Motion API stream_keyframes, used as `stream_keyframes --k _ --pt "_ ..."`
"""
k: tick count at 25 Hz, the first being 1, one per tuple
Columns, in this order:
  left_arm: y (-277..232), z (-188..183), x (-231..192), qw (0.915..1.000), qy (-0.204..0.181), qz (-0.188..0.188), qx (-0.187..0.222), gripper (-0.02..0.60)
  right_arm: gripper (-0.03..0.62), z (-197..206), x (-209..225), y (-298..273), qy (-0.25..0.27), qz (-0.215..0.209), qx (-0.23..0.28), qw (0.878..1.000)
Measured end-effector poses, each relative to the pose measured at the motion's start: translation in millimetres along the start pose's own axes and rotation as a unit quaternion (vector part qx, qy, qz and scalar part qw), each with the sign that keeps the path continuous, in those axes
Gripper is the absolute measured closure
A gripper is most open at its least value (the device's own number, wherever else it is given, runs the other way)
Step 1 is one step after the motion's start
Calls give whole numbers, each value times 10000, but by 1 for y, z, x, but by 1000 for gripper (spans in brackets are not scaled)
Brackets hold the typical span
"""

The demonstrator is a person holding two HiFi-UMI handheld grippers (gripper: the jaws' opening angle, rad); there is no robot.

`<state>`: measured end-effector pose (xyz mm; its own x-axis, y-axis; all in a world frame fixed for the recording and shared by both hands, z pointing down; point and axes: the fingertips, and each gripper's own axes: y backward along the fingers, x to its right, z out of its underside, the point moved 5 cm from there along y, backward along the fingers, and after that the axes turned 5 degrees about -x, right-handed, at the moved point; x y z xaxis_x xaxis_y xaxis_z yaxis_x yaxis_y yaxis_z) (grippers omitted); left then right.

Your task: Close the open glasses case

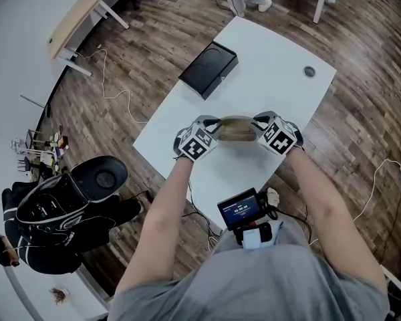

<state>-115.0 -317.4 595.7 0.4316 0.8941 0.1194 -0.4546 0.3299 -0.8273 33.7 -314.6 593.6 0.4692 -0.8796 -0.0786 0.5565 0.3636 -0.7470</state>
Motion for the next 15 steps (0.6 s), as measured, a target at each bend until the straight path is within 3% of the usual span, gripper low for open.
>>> stream_keyframes --k 15 --pt "-38 17 -16 9957 -364 145 -842 540 557 18 11 -31 137 13 -580 9982"
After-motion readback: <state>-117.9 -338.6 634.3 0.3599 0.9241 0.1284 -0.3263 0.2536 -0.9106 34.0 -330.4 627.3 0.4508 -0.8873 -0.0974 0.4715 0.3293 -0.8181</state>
